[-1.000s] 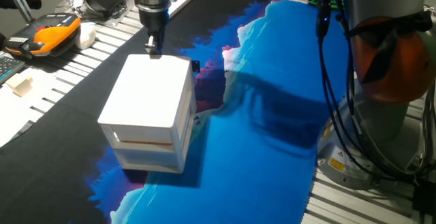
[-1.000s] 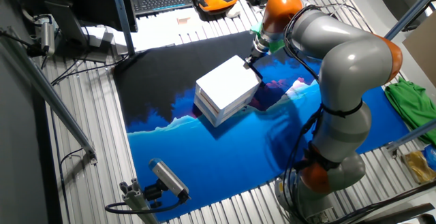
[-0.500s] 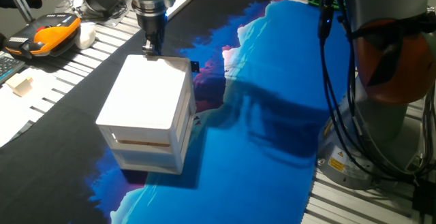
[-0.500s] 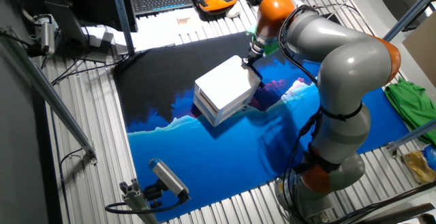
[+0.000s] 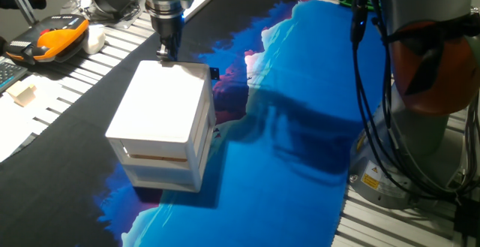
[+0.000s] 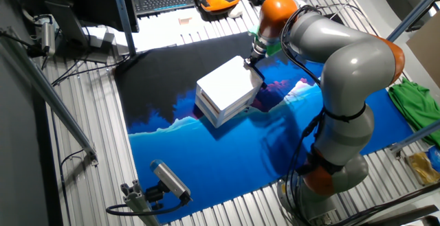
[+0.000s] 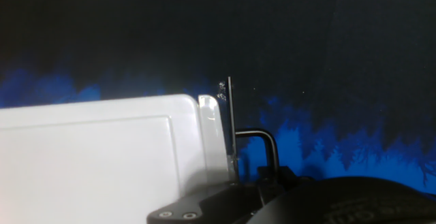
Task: Grasp the handle and close the drawer
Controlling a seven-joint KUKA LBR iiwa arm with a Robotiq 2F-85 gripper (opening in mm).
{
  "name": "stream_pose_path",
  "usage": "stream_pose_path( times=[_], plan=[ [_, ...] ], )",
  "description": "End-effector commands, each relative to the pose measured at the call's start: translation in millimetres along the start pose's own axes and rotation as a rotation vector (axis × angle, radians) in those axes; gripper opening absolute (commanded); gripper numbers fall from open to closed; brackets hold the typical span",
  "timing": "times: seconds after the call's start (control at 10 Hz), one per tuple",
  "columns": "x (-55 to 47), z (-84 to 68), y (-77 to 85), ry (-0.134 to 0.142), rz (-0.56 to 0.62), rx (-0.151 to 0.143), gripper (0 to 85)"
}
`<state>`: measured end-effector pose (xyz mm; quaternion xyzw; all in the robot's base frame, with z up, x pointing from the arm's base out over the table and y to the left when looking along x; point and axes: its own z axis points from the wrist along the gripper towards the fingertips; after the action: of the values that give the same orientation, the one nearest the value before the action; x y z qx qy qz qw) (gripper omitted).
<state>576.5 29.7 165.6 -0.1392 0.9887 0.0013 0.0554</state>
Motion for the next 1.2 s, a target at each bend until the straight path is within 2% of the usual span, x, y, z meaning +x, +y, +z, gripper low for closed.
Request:
stream_pose_path(
  times=[0.0,0.2,0.3,0.4,0.7,0.9,1.1],
  plan=[
    [0.3,0.5,0.2,0.002,-0.003,0.0,17.0],
    [0.3,0.6,0.2,0.009,0.003,0.005,17.0],
    [0.4,0.9,0.3,0.01,0.029,0.023,34.0],
    [0.4,1.1,0.2,0.009,0.048,0.042,34.0],
    [0.5,1.4,0.1,0.009,0.038,0.035,34.0],
    [0.5,1.9,0.2,0.007,0.04,0.016,34.0],
    [0.4,1.5,0.2,0.006,0.043,-0.019,34.0]
  ],
)
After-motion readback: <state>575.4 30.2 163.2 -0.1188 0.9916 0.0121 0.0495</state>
